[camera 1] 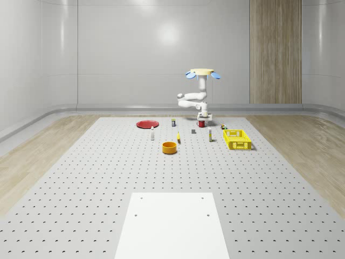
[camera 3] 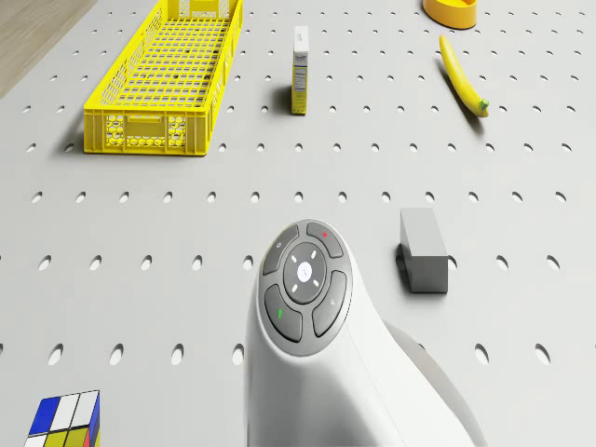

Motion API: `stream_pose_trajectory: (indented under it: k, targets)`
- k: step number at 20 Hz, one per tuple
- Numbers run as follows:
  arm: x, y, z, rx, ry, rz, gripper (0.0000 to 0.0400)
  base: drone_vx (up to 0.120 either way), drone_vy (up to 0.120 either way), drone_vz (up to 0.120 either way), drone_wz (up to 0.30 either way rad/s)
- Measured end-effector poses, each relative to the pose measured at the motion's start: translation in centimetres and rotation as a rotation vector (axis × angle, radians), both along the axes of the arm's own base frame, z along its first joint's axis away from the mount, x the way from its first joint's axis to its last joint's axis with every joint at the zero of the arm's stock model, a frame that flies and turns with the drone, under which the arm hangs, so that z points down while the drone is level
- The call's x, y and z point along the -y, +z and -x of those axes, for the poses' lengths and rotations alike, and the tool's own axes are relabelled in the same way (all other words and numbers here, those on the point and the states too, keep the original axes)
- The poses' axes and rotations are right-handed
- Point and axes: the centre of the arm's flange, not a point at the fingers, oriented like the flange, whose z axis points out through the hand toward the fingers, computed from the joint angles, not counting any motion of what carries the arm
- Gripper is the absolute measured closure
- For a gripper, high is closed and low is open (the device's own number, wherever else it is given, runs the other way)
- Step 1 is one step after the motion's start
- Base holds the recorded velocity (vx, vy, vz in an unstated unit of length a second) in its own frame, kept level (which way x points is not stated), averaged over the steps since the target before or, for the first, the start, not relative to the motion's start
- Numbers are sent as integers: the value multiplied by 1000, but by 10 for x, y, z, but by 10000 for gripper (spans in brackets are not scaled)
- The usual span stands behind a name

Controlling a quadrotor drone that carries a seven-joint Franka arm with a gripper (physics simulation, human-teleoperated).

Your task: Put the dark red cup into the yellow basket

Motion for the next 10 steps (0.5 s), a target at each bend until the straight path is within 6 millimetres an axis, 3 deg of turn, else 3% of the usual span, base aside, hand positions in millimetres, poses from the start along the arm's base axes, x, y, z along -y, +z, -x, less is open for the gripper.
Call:
stream_pose_trajectory:
  k: [8,10]
  targets:
    - [0,-12,0,0,1,0,298,0,0,0,0]
    - [0,-20,0,0,1,0,298,0,0,100,0]
